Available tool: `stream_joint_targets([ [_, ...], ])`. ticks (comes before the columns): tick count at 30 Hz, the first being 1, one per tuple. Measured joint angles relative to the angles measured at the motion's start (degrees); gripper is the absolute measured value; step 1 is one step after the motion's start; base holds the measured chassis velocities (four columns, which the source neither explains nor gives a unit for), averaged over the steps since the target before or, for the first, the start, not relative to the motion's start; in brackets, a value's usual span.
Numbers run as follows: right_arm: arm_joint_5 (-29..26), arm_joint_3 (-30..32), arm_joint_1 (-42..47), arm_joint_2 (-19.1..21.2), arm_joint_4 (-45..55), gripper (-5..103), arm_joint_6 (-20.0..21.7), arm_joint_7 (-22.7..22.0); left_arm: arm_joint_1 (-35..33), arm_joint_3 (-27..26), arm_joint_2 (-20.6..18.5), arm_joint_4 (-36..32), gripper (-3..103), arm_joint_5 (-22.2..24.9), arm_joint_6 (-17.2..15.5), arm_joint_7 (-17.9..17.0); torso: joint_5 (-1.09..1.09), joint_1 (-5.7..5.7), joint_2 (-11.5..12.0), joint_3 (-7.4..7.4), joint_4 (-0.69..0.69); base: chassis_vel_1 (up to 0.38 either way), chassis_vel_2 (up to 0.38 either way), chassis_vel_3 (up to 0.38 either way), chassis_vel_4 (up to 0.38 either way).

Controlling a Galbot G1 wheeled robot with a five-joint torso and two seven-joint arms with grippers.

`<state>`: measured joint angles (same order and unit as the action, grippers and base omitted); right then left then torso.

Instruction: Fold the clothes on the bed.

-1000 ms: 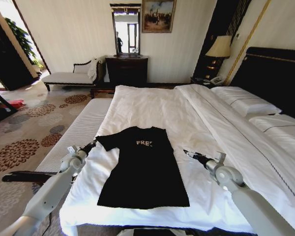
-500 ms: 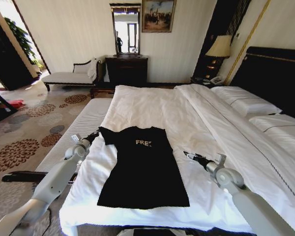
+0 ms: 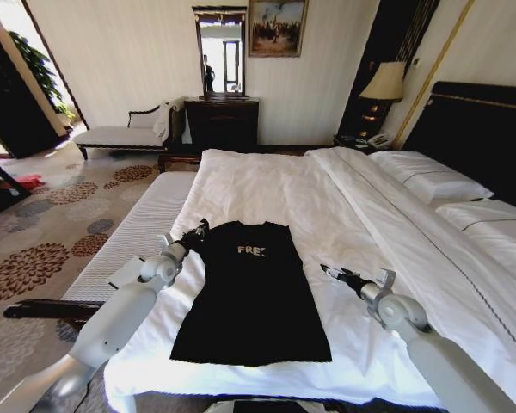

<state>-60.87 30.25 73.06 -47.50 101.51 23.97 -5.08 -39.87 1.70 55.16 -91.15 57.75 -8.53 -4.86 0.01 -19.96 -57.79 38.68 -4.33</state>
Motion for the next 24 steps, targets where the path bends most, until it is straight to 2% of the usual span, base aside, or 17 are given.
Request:
stream_joint_targets([
  [11,-0.1,0.1,-0.4,0.2,0.1,100,-0.1,0.3,-0.3,3.7,3.4,2.2,0,-2.9,-0.2,-2.1,-0.01,0.00,0.0,0.00,0.03,0.000,0.000,0.000,0.000],
  [24,0.2,0.1,0.0,-0.1,-0.2,100,-0.3,0.7,3.0,7.4,8.6,6.5,0,-3.0,-0.2,-5.1,0.00,0.00,0.0,0.00,0.02,0.000,0.000,0.000,0.000],
])
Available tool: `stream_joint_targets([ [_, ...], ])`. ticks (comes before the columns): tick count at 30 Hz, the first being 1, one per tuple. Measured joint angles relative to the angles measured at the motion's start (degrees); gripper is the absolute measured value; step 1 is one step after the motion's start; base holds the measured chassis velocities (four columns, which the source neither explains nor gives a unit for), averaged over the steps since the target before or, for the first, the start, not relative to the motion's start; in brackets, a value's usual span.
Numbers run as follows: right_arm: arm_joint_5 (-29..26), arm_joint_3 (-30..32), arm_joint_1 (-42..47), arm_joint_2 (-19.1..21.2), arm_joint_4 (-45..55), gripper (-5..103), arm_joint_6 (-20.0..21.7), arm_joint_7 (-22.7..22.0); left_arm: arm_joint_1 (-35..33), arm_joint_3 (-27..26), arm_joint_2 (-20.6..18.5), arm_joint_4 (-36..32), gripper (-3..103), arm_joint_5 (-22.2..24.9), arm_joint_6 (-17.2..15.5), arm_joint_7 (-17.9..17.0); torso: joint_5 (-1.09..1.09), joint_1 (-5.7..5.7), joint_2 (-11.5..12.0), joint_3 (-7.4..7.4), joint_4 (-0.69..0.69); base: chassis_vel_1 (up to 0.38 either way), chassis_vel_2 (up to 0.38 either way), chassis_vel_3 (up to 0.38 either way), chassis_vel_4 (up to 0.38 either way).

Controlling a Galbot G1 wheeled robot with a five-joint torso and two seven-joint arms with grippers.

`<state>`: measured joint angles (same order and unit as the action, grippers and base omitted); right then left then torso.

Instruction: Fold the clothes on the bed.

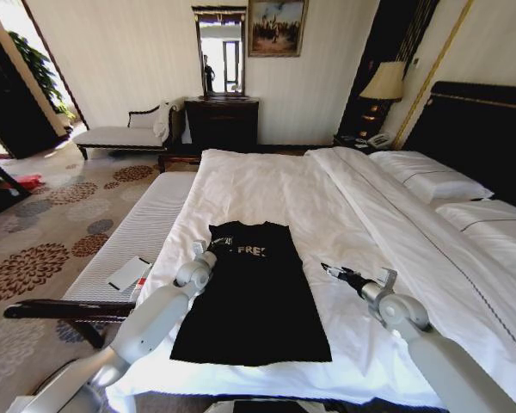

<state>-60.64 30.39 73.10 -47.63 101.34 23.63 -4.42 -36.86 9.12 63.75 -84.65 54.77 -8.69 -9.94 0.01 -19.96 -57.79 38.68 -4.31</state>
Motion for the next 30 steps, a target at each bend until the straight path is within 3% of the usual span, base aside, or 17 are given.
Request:
stream_joint_targets([
  [17,0.0,-0.4,-0.4,0.1,-0.3,100,-0.1,0.2,-1.3,3.0,0.6,0.2,-3,-0.9,0.0,-0.6,0.00,0.00,0.0,0.00,0.00,0.000,0.000,0.000,0.000],
  [19,0.2,-0.5,-0.3,0.1,-0.3,100,-0.2,0.3,-1.8,2.7,0.5,-0.1,7,-1.2,-0.3,-1.0,-0.01,0.00,0.0,0.00,-0.01,0.000,0.000,0.000,0.000],
  [21,0.2,-0.5,-0.3,0.1,-0.3,100,-0.2,0.4,-2.1,2.4,0.4,-0.4,7,-1.4,-0.5,-1.0,-0.01,0.00,0.0,0.00,-0.01,0.000,0.000,0.000,0.000],
  [22,0.2,-0.5,-0.4,0.1,-0.4,100,-0.3,0.5,-2.5,1.8,0.0,-1.1,18,-1.9,-0.7,-1.0,-0.01,0.00,0.0,0.00,-0.01,0.000,0.000,0.000,0.000],
  [24,0.2,-0.6,-0.6,0.2,-0.4,100,-0.3,0.5,-2.8,1.4,-0.4,-1.7,18,-2.1,-0.7,-1.0,-0.01,0.00,0.0,0.00,-0.01,0.000,0.000,0.000,0.000],
  [28,0.0,-1.2,-2.2,0.5,-0.6,100,-0.4,0.7,-3.6,-0.4,-2.8,-5.2,39,-2.3,-0.9,-1.1,-0.01,0.00,0.0,0.00,0.00,0.000,0.000,0.000,0.000],
  [30,0.0,-1.5,-2.9,0.6,-0.7,100,-0.4,0.7,-3.8,-1.0,-3.5,-6.2,39,-2.1,-0.9,-1.1,-0.01,0.00,0.0,0.00,0.00,0.000,0.000,0.000,0.000],
])
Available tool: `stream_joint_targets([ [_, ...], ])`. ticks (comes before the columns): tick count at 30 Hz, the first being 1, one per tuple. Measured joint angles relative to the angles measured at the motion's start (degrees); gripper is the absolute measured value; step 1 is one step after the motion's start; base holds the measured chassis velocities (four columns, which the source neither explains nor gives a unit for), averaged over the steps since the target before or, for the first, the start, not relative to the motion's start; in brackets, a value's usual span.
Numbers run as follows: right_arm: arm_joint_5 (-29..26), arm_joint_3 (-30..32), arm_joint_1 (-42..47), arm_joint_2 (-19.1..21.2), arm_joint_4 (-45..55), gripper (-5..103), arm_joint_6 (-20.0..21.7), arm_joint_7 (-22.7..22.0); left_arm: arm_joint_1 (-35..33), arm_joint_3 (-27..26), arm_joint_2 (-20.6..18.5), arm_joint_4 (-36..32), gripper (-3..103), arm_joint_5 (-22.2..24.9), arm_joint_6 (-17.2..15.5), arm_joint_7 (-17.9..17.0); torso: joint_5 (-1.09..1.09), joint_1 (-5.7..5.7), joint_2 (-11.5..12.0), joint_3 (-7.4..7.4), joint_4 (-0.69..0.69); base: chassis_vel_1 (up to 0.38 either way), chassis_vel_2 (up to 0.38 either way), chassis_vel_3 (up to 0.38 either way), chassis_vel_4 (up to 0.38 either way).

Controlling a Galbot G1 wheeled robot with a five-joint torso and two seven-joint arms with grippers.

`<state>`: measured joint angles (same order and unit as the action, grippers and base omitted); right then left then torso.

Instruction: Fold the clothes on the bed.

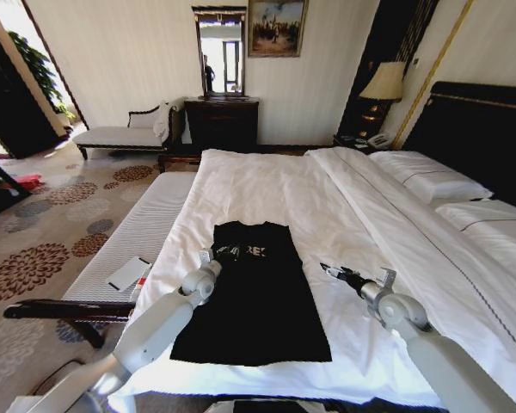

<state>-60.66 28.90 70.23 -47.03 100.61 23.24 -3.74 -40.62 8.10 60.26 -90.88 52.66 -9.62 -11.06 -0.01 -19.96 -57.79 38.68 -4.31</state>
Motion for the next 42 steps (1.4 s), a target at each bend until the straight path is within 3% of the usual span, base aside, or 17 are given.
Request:
stream_joint_targets([
  [1,-0.1,-0.4,-1.0,0.3,0.0,100,-0.1,0.1,-0.1,-1.1,-0.9,-1.1,49,0.6,-0.1,0.0,0.00,0.00,0.0,0.00,0.01,0.000,0.000,0.000,0.000],
  [13,-1.5,-2.7,-6.3,2.2,-1.2,100,-0.1,0.8,0.1,-9.7,-3.6,2.6,88,8.0,-0.9,-0.1,0.00,0.00,0.0,0.00,0.00,0.000,0.000,0.000,0.000],
  [16,-1.1,-2.7,-5.9,2.0,-1.3,100,-0.1,0.9,0.1,-10.8,-3.3,5.1,99,9.3,-1.2,1.6,0.00,0.00,0.0,0.00,0.00,0.000,0.000,0.000,0.000],
  [17,-1.1,-2.7,-5.9,2.0,-1.3,100,-0.1,0.9,0.1,-10.8,-3.3,5.1,99,9.3,-1.2,1.6,0.00,0.00,0.0,0.00,0.00,0.000,0.000,0.000,0.000],
  [21,-1.0,-1.8,-4.7,2.2,-1.3,100,-0.2,0.9,2.1,-10.6,-3.2,10.9,100,6.8,-1.1,7.9,0.00,0.00,0.0,0.00,0.00,0.000,0.000,0.000,0.000],
  [25,-1.0,-1.2,-3.9,2.5,-1.0,100,-0.2,0.8,4.7,-9.2,-2.9,16.4,101,5.5,-0.7,11.6,0.00,0.00,0.0,0.00,0.00,0.000,0.000,0.000,0.000],
  [42,-1.1,-0.8,-3.7,2.8,-1.4,100,-0.2,-0.1,17.6,-3.5,3.8,36.4,97,2.7,1.4,17.7,0.01,0.00,0.0,0.00,-0.01,0.000,0.000,0.000,0.000],
])
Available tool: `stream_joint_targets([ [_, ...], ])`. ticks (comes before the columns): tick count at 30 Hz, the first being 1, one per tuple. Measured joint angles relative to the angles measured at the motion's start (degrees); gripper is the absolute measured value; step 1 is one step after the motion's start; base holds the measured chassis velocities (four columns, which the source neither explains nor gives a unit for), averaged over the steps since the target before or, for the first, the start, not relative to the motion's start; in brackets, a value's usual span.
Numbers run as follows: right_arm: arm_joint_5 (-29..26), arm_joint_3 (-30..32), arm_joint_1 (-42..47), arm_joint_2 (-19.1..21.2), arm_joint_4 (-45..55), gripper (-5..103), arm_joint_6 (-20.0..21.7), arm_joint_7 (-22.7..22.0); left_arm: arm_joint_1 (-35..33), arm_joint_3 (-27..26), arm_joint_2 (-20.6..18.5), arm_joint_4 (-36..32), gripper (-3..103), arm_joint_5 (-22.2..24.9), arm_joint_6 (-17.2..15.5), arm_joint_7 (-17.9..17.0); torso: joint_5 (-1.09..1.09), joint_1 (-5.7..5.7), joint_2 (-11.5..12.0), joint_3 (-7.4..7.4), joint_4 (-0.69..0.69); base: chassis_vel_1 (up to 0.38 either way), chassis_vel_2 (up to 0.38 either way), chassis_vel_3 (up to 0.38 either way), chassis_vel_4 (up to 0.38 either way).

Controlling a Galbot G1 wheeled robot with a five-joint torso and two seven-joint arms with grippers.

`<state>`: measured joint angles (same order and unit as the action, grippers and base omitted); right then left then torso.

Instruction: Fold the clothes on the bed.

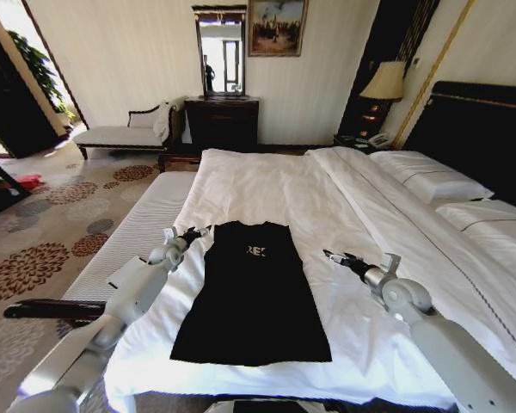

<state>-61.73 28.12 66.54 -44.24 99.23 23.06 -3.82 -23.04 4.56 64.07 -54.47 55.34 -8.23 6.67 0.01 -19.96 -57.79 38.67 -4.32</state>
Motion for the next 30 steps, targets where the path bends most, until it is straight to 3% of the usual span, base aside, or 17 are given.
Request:
stream_joint_targets([
  [11,-0.2,0.1,-0.1,0.2,-0.2,100,0.2,-0.7,4.8,2.1,8.3,12.2,97,-2.1,0.9,2.3,0.00,0.00,0.0,0.00,0.00,0.000,0.000,0.000,0.000],
  [21,-0.3,0.5,0.1,0.3,-0.5,100,0.2,-0.7,6.3,2.3,11.8,16.6,96,-3.8,2.5,3.5,0.00,0.00,0.0,0.00,0.01,0.000,0.000,0.000,0.000],
  [26,-0.3,0.5,0.1,0.1,-0.6,100,0.2,-0.6,6.8,2.2,13.1,18.6,91,-4.8,4.0,3.7,0.00,0.00,0.0,0.00,0.01,0.000,0.000,0.000,0.000],
  [27,-0.3,0.4,0.1,0.1,-0.6,100,0.2,-0.6,6.8,1.6,13.5,18.9,81,-4.9,4.2,3.6,-0.01,0.00,0.0,0.00,0.01,0.000,0.000,0.000,0.000],
  [29,-0.2,0.4,0.1,0.0,-0.6,100,0.2,-0.6,6.8,1.2,13.7,19.0,81,-5.0,4.3,3.3,-0.01,0.00,0.0,0.00,0.01,0.000,0.000,0.000,0.000],
  [30,-0.2,0.3,0.1,0.0,-0.6,100,0.2,-0.6,6.8,1.0,13.8,19.1,76,-5.0,4.5,3.1,0.00,0.00,0.0,0.00,0.00,0.000,0.000,0.000,0.000],
])
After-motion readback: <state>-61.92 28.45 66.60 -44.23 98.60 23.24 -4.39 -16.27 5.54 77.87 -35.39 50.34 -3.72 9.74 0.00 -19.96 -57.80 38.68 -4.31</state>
